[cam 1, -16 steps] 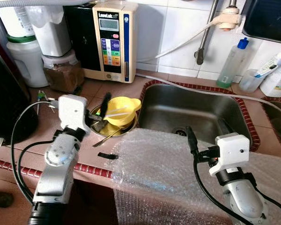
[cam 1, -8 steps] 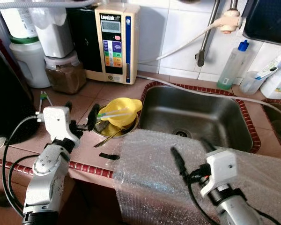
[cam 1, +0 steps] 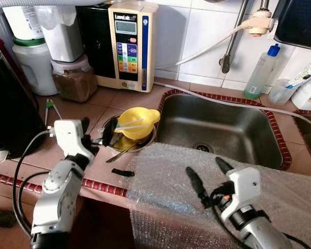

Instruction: Kitchen organization

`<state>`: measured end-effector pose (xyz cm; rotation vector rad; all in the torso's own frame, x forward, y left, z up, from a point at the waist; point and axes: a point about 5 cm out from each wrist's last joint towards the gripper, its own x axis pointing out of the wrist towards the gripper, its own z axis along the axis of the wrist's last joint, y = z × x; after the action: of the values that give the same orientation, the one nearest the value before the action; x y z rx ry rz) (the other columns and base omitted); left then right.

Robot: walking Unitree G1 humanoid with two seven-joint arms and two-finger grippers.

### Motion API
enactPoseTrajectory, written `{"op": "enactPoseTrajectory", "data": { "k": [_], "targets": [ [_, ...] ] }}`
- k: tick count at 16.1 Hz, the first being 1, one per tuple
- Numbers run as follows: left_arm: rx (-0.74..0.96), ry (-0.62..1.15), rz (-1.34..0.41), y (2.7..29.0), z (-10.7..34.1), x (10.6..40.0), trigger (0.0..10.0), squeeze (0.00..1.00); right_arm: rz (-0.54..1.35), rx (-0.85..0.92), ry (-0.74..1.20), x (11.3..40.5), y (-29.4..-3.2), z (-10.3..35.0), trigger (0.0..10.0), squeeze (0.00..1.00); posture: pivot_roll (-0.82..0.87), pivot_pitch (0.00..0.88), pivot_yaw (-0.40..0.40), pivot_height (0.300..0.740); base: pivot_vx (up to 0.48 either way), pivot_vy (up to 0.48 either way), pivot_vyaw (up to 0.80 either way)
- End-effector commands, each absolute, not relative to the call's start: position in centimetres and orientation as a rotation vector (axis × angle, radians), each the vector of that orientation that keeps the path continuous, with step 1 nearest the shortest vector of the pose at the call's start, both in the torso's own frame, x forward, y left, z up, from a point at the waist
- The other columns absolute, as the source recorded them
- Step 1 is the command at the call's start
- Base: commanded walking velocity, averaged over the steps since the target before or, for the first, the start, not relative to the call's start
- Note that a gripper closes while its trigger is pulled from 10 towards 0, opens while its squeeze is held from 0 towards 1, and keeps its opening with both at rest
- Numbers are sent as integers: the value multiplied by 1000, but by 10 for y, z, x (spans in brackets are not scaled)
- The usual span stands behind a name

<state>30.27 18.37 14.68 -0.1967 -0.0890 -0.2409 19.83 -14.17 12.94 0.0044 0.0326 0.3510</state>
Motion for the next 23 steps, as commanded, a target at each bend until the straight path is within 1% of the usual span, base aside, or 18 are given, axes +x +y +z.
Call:
{"op": "enactPoseTrajectory", "data": {
  "k": [1, 3, 5, 7, 11, 15, 19, 23],
  "targets": [
    [-184, -85, -249, 183, 149, 305, 10000, 0, 336, -15, 9, 199, -145, 135, 10000, 0, 73, 0, -30, 740, 0, 0, 0],
    [-181, -71, -273, 181, 148, 305, 10000, 0, 345, -24, 10, 199, -141, 134, 10000, 0, 76, 0, -28, 740, 0, 0, 0],
    [-202, -20, -314, 176, 140, 302, 10000, 0, 359, -18, 10, 200, -137, 135, 10000, 0, 80, 0, -27, 740, 0, 0, 0],
    [-234, 6, -329, 175, 136, 300, 10000, 0, 437, 29, 37, 197, -128, 135, 10000, 0, 81, 0, -24, 740, 0, 0, 0],
    [-226, 57, -367, 171, 128, 299, 10000, 0, 458, 29, 56, 197, -127, 131, 10000, 0, 80, 0, -20, 740, 0, 0, 0],
    [-268, 93, -403, 164, 124, 298, 10000, 0, 462, 23, 58, 198, -126, 132, 10000, 0, 78, 0, -20, 740, 0, 0, 0],
    [-316, 100, -378, 162, 124, 301, 10000, 0, 466, 11, 53, 200, -126, 132, 10000, 0, 77, 0, -19, 740, 0, 0, 0],
    [-285, 38, -306, 175, 137, 306, 10000, 0, 458, 3, 47, 201, -127, 132, 10000, 0, 78, 0, -18, 740, 0, 0, 0]
  ]
}}
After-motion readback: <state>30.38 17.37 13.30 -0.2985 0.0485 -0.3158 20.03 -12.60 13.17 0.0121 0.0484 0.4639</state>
